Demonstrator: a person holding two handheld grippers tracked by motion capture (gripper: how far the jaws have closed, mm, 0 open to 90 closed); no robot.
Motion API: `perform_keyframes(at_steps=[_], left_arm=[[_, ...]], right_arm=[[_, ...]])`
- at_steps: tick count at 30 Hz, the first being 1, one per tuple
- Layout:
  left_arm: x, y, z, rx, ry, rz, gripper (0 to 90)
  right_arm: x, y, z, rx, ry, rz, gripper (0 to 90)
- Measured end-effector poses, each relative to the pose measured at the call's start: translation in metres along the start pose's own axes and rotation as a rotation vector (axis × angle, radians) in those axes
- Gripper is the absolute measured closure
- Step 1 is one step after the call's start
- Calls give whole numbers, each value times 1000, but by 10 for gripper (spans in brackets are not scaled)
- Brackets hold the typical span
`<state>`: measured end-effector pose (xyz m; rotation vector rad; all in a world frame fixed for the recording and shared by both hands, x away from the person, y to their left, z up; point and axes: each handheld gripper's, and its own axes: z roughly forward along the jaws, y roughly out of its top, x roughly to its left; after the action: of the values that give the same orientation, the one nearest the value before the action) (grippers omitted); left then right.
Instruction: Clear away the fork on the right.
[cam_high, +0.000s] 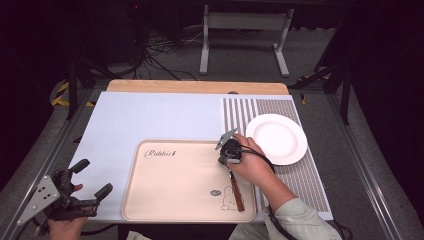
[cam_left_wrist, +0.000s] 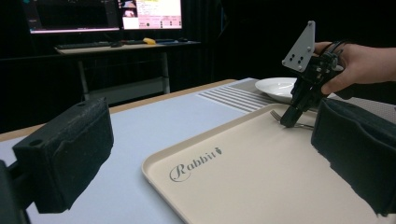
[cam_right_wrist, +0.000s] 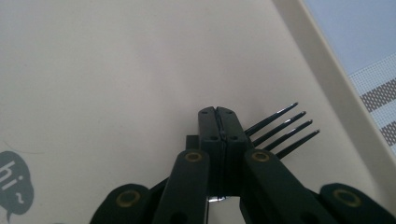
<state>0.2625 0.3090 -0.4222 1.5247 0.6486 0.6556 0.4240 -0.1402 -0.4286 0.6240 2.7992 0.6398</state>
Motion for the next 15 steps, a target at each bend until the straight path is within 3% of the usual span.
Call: perform_keyframes(at_steps=[15], left_arm=[[0,0,0,2,-2,2,0]], right_arm=[[-8,-10,-6,30,-32,53,900]])
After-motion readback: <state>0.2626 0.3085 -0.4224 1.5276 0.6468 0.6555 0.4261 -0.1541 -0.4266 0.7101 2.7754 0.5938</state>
